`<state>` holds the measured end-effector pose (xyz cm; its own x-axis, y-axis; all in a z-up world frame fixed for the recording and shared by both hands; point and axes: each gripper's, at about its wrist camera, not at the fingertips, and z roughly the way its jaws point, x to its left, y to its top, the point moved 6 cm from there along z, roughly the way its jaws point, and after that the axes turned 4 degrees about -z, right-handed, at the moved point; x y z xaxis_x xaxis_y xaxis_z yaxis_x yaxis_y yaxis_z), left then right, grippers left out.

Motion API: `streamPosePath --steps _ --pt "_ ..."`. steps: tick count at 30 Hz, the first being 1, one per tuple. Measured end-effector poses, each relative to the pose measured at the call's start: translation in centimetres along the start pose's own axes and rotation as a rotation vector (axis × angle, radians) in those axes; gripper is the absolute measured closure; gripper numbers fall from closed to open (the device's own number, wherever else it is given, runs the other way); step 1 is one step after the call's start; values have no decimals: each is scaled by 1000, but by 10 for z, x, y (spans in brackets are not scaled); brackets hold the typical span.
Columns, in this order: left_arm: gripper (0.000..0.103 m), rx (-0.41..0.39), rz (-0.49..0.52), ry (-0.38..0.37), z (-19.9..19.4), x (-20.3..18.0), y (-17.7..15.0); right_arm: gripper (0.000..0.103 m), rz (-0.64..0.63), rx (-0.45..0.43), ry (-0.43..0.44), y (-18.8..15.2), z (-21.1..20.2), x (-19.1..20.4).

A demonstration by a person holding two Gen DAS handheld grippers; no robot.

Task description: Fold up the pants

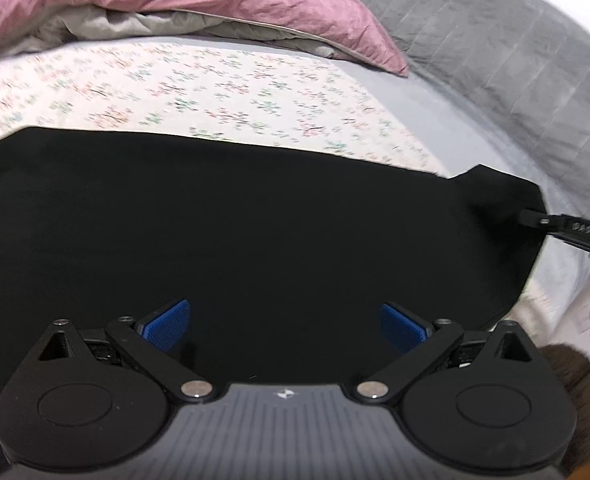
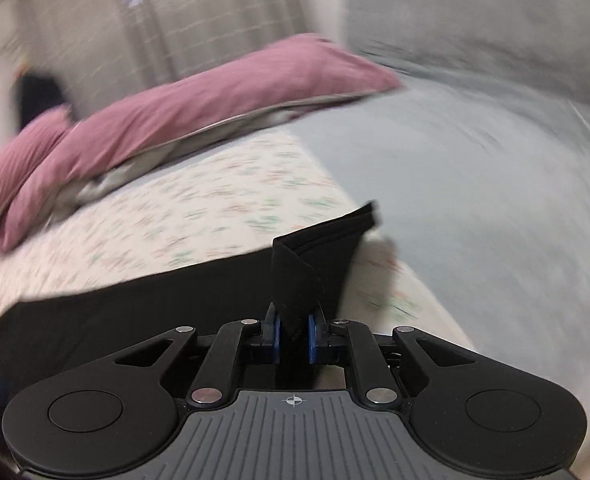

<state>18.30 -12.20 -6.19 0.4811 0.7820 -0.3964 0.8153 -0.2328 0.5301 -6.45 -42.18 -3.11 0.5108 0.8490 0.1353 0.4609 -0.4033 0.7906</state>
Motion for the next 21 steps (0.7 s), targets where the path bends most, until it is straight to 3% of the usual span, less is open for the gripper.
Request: streamPosePath --steps 6,14,17,21 --pt "0 21 -116 -130 9 -2 -1 91 -278 53 103 10 6 89" --pt "5 59 -368 -339 14 13 -7 91 -633 182 235 -31 20 196" --pt "7 53 -398 -378 11 16 -6 91 -720 225 292 -57 20 224" --pt "14 64 -365 -375 8 15 -7 91 -767 264 339 -81 22 246"
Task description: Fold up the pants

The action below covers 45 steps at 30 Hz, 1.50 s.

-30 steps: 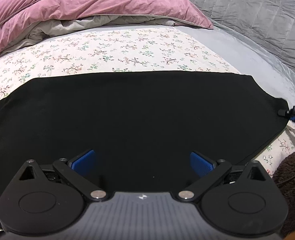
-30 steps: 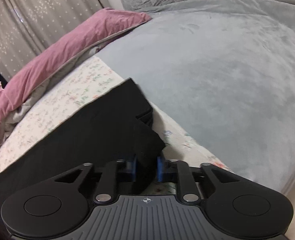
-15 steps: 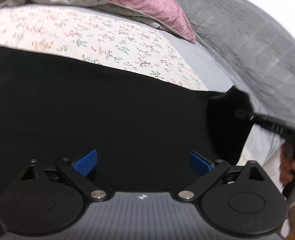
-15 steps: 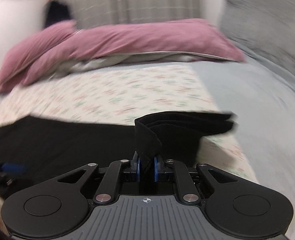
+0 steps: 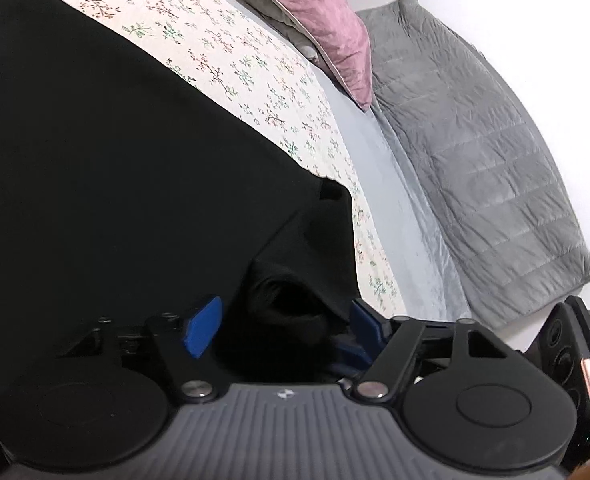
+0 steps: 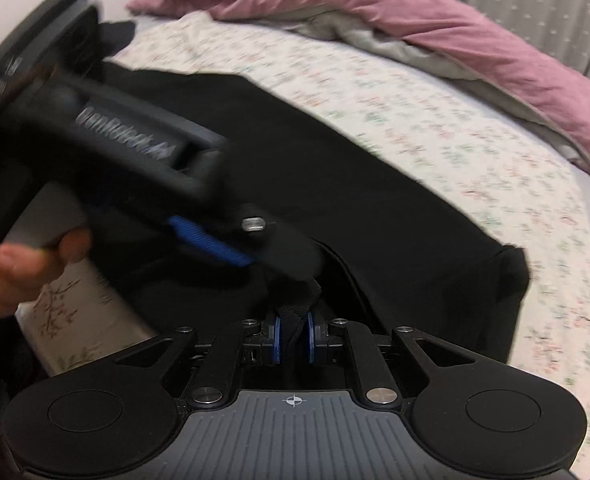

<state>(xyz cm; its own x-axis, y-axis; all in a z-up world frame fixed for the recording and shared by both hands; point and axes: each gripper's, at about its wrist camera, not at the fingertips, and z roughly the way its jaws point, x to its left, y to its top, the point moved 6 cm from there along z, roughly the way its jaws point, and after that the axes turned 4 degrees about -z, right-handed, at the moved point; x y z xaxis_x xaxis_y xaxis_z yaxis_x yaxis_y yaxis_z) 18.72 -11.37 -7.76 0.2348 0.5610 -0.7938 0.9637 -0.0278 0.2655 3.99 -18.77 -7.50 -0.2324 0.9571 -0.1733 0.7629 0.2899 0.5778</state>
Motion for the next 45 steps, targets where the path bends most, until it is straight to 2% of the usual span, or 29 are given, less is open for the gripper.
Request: streamPosePath --steps 2,4,6,9,11,15,19,22,27,32,37,41,42,44,45 --pt "17 14 10 3 1 1 -2 85 5 19 21 -2 6 6" --pt "18 21 7 1 5 3 -2 84 13 49 40 -5 9 7" --pt "20 25 14 -3 8 5 -1 74 24 63 54 -8 3 4" --pt "21 35 63 6 12 2 -1 60 93 48 109 -11 -14 -12" --pt "22 45 116 11 12 0 -4 58 137 25 123 -14 -27 -27" --pt "22 57 252 35 10 -6 -12 57 301 -12 109 -21 -39 -76" --pt "25 63 363 119 15 -9 -20 57 489 -44 91 -34 -34 -125" --pt "29 54 394 151 14 -7 -23 57 609 -54 135 -41 -17 -150" --pt "41 31 407 176 12 -4 -24 56 709 -67 187 -45 13 -170" --pt "49 19 416 198 11 -3 -24 56 793 -72 318 -45 33 -173" --pt "49 46 404 198 13 -5 -24 61 771 -20 353 -50 30 -164" --pt "51 66 384 194 15 -5 -24 72 728 29 366 -57 24 -154" --pt "53 69 379 195 15 -4 -24 83 715 38 369 -57 22 -152" --pt "66 71 374 210 15 -3 -24 97 708 55 361 -58 20 -150" --pt "74 72 366 219 15 -1 -24 97 726 51 368 -57 20 -150"
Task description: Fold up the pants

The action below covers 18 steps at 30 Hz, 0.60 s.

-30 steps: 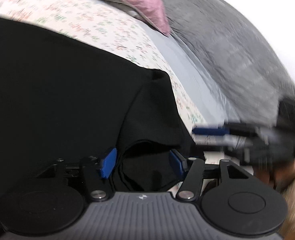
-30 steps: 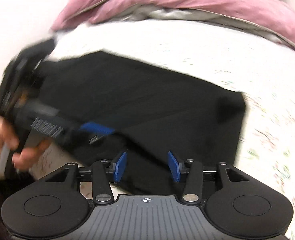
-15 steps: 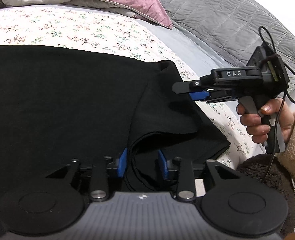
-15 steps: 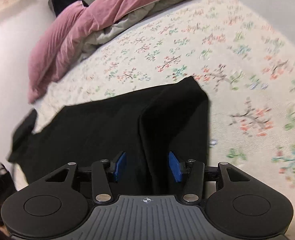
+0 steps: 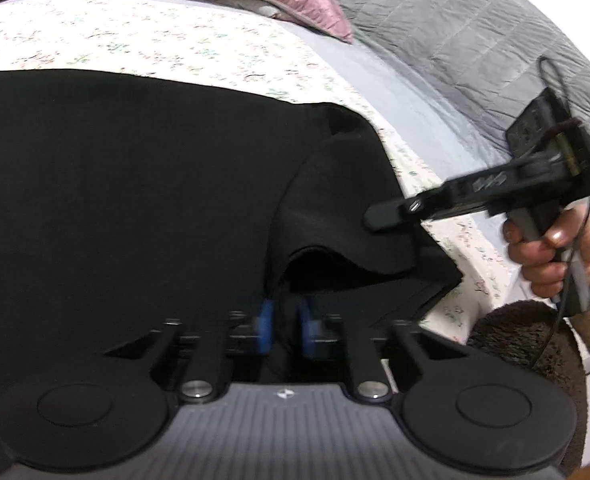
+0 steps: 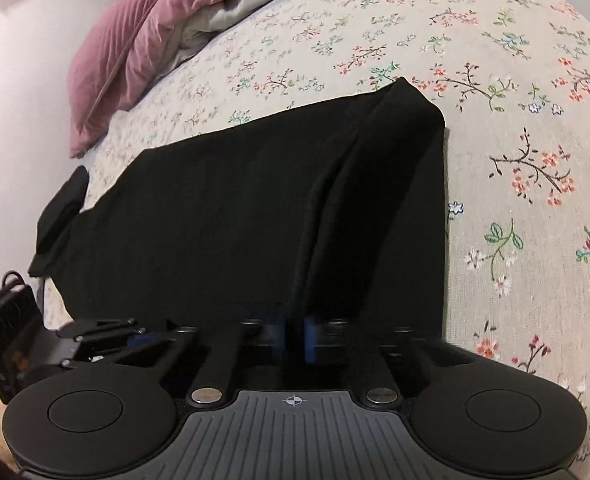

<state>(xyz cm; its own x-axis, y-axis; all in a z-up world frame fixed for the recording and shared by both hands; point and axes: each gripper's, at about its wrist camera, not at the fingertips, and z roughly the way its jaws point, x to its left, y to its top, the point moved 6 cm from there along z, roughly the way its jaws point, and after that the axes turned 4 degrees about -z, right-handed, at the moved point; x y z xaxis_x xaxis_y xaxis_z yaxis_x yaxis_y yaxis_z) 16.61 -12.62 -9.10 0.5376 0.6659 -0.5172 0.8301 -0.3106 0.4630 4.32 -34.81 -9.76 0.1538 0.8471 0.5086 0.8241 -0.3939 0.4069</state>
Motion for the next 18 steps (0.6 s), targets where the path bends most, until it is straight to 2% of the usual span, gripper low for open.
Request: streamPosePath --steps 4,8,13,18 --pt "75 -4 -28 -20 -7 3 1 98 63 -88 55 21 -14 9" --pt "75 -29 -36 -44 -21 4 3 98 46 -136 79 50 -21 32" --pt "75 -78 -60 -25 -50 19 9 98 -5 -142 85 82 -2 68" --pt "75 -127 -101 24 -83 53 9 98 -29 -120 117 100 28 101"
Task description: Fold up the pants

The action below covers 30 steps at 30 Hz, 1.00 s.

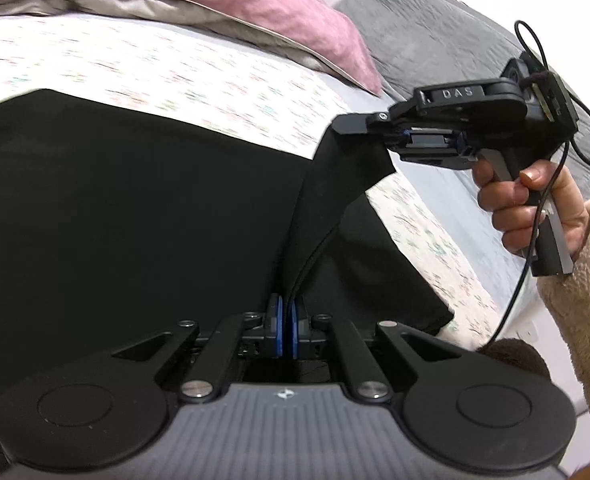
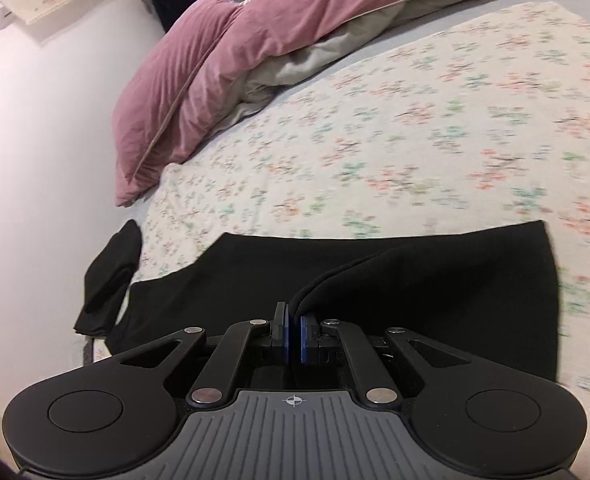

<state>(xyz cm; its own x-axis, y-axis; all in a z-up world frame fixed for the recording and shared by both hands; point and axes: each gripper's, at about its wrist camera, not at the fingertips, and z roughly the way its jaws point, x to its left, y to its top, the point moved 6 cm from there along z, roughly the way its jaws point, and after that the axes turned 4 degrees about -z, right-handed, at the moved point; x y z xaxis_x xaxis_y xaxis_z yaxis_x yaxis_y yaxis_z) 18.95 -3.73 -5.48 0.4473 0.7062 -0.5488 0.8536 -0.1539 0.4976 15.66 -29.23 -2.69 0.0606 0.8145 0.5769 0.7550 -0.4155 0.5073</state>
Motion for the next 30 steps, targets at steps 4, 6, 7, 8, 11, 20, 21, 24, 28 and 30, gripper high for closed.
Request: streamPosePath --steps 4,6,7,8,11,20,21,24,28,30 --pt "75 -28 -54 36 -24 32 2 98 -27 28 25 3 26 28" --pt "75 -42 -73 49 -35 45 3 98 -39 44 34 4 41 42" --pt "75 -50 -81 60 -42 51 3 98 -44 51 40 5 48 50" --pt "75 -57 -90 71 -48 58 3 98 -47 58 47 5 55 55" --pt "75 -82 -121 92 -69 76 2 98 -65 82 61 7 79 78" --pt "75 -173 -244 211 -138 143 -6 98 -107 159 139 8 167 156" --pt "75 -183 -257 225 -143 147 -4 98 -112 168 150 8 177 165" --pt "75 -210 -291 264 -161 164 -1 98 -112 189 180 6 206 189" --pt "75 -242 -327 326 -176 178 -1 98 -101 216 220 3 244 217" --pt "75 -257 -346 350 -187 190 -2 98 -95 230 234 0 260 229"
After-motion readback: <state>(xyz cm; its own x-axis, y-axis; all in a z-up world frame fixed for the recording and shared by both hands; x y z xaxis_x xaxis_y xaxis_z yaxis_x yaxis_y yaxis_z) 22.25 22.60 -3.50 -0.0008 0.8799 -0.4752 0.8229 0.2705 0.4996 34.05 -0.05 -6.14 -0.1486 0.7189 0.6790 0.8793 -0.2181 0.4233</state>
